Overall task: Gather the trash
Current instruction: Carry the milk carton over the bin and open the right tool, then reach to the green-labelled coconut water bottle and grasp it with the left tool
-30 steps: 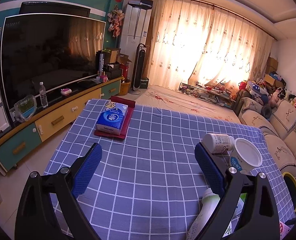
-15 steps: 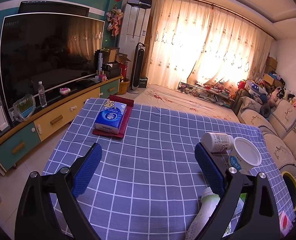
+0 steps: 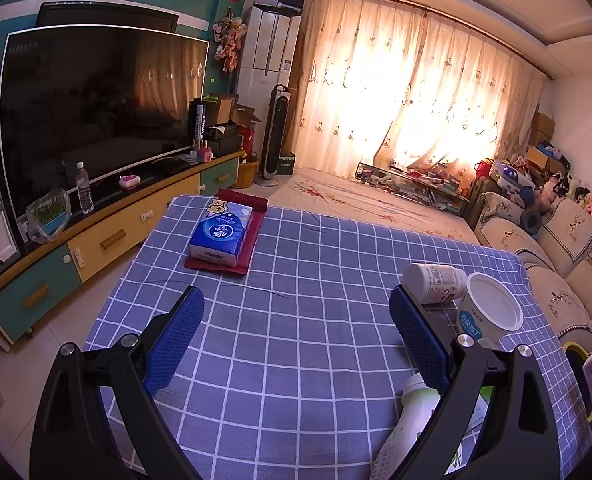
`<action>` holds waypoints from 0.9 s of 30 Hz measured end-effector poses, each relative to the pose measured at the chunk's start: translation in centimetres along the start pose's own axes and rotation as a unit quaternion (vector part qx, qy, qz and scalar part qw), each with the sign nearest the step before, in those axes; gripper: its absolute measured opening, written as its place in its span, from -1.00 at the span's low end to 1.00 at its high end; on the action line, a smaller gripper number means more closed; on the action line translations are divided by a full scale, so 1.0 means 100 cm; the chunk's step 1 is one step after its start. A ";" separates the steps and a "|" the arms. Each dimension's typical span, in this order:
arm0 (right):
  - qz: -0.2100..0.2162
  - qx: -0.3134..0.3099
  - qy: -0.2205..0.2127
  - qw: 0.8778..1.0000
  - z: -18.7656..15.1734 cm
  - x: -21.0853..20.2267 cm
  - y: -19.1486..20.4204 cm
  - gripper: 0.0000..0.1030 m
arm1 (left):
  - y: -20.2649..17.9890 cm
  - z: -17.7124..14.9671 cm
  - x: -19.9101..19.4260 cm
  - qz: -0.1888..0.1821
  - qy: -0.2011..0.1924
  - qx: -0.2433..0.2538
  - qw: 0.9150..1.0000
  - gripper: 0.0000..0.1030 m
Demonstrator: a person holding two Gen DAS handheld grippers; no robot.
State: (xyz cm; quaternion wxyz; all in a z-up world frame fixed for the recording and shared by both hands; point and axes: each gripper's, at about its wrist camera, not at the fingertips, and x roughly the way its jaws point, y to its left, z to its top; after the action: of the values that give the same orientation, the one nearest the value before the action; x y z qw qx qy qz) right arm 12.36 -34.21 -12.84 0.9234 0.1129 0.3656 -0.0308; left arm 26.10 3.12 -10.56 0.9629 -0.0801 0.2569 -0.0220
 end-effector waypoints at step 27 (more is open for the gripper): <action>-0.067 0.142 -0.181 0.971 0.072 -0.004 -0.039 0.68 | -0.003 0.001 0.004 0.002 0.007 0.010 1.000 0.80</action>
State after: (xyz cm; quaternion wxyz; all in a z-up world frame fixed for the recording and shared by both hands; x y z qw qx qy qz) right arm 16.33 -39.73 -8.17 0.9446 0.2104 0.1908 -0.1643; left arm 26.50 2.80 -10.68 0.9617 -0.0696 0.2639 -0.0232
